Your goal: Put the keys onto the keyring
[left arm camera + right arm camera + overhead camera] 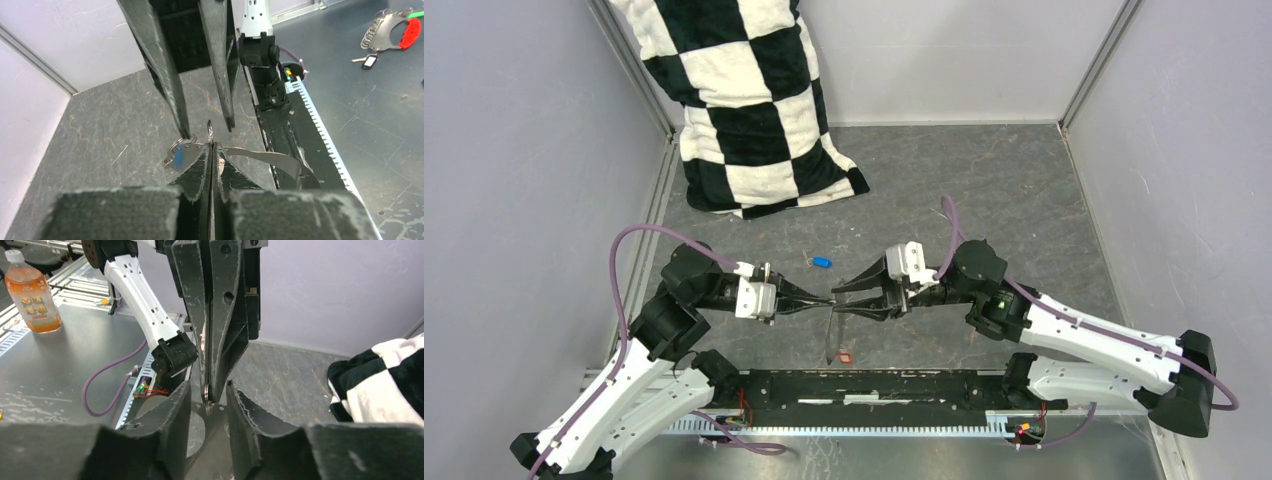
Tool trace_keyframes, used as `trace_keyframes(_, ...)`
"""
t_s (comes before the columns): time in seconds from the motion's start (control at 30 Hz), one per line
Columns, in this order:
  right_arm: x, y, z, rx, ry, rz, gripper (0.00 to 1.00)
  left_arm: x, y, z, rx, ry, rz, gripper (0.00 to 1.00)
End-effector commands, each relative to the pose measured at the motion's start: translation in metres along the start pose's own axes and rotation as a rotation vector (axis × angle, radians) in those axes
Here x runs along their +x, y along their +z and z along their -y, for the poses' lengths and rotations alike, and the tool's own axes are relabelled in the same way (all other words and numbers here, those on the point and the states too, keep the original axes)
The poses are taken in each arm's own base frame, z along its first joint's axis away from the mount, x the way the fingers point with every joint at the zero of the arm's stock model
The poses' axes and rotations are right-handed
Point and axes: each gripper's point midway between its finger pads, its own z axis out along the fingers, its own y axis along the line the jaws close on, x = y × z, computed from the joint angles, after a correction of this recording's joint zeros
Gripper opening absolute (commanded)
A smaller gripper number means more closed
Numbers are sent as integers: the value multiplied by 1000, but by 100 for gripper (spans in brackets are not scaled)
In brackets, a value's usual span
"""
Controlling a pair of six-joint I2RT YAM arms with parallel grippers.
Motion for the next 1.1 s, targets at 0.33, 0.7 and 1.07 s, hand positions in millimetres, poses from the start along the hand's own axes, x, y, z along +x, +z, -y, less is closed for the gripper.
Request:
trace_keyframes(0.33, 11, -4, 8, -98, -26, -422, 45, 3, -3, -8, 14, 30, -92, 2)
trace_keyframes(0.7, 6, -3, 13, -100, -53, -436, 34, 7, -2, -9, 24, -11, -128, 2)
trace_keyframes(1.07, 11, 0, 19, -69, -26, -453, 35, 7, -1, -10, 32, -4, -132, 2)
